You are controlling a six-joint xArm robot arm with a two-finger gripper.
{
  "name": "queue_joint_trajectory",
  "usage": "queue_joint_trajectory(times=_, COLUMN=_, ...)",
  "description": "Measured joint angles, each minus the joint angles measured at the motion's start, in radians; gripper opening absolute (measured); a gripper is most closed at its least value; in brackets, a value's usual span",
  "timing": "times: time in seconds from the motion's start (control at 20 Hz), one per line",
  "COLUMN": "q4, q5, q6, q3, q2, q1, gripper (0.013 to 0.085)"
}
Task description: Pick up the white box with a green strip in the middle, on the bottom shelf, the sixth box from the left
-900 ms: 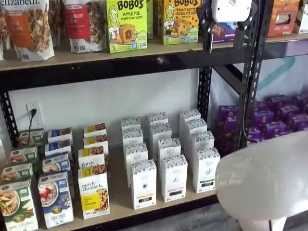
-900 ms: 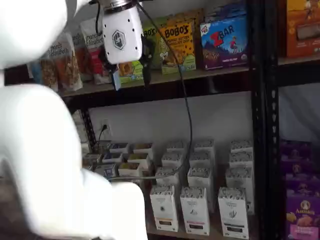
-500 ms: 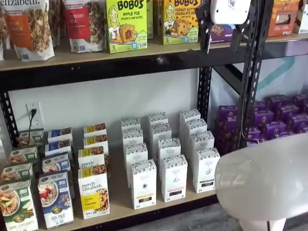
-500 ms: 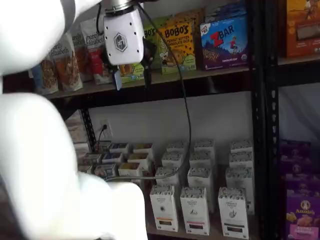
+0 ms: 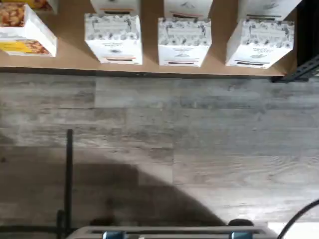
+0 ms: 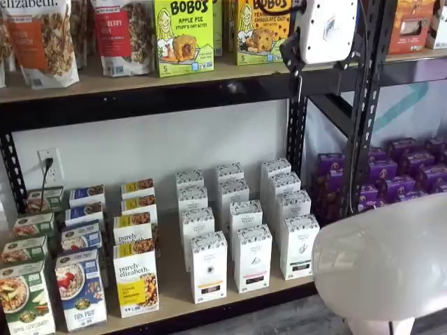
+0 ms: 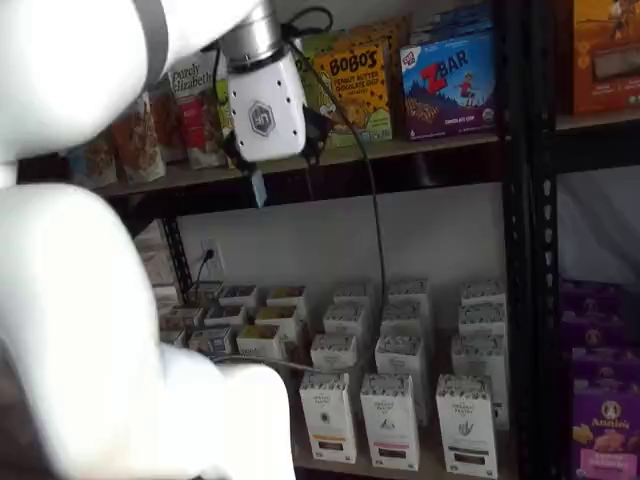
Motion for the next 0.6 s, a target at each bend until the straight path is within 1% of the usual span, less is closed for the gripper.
queue_joint_trajectory(times=0.05, q4=-0.013, q5=-0.022, q6=0.0, q3=0.017, q2=0.001, q1=0.0, gripper=0.085)
queue_joint_trajectory(times=0.1, q4=-0.04, q5=-0.051, q6=0.006, q3=0.04, q2=0.003, q1=0.004, gripper=0.085)
queue_joint_trajectory(times=0.15, q4=-0.053, q5=-0.071, q6=0.005, q3=0.055, q2=0.005, q1=0.002, gripper=0.085)
queue_joint_trajectory(times=0.25, q4=-0.068, q5=-0.104, q6=-0.006, q3=0.081, q2=0.011, q1=-0.013, gripper=0.085)
queue_joint_trajectory(times=0.3, q4=-0.073, q5=-0.125, q6=-0.018, q3=0.098, q2=0.017, q1=-0.027, gripper=0.085)
queue_joint_trajectory(times=0.45, q4=-0.054, q5=-0.208, q6=-0.074, q3=0.156, q2=0.03, q1=-0.089, gripper=0.085)
queue_joint_trajectory(times=0.5, q4=-0.046, q5=-0.247, q6=-0.094, q3=0.181, q2=0.032, q1=-0.109, gripper=0.085)
queue_joint_trajectory(times=0.6, q4=-0.035, q5=-0.301, q6=-0.125, q3=0.215, q2=0.05, q1=-0.141, gripper=0.085)
